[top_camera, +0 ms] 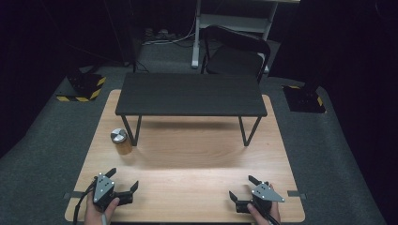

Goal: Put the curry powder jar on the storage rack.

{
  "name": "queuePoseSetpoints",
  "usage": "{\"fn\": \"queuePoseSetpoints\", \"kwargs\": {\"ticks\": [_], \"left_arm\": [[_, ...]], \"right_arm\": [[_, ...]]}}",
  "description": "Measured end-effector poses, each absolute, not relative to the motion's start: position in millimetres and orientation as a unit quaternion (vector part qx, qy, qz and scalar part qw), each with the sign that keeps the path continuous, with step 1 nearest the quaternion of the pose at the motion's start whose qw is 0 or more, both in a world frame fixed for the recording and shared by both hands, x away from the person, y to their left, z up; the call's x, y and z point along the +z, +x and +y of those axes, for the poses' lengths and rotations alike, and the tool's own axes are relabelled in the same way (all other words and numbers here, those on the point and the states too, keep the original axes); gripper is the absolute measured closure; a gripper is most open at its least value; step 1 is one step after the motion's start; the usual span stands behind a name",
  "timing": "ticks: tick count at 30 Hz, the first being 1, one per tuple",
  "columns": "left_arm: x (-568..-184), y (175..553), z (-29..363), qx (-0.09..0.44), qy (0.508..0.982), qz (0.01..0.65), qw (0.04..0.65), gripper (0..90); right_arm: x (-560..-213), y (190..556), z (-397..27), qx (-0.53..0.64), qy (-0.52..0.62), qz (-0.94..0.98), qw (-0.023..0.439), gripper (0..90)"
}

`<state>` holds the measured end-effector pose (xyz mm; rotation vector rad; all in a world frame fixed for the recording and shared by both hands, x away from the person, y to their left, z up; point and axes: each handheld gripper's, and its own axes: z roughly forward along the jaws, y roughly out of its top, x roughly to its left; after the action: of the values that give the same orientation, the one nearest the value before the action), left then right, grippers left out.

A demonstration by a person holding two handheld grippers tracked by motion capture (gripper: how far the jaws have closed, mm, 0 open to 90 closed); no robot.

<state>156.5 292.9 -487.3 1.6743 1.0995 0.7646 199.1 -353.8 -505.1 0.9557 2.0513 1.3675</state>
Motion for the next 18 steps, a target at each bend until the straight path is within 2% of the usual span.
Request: {"fn": "queuePoseSetpoints", "kwargs": {"ticks": [9, 18], "left_arm": [[-469, 164, 300, 0.33, 0.681, 0.457, 0.467, 0.5], [-452, 196, 313, 0.34, 0.698, 0.451, 0.44, 0.5]], "right_arm": [[-506, 199, -355, 0.505, 0.344, 0.752, 0.247, 0.1], [-507, 199, -356, 0.507, 0.339, 0.753, 0.248, 0.1]]}}
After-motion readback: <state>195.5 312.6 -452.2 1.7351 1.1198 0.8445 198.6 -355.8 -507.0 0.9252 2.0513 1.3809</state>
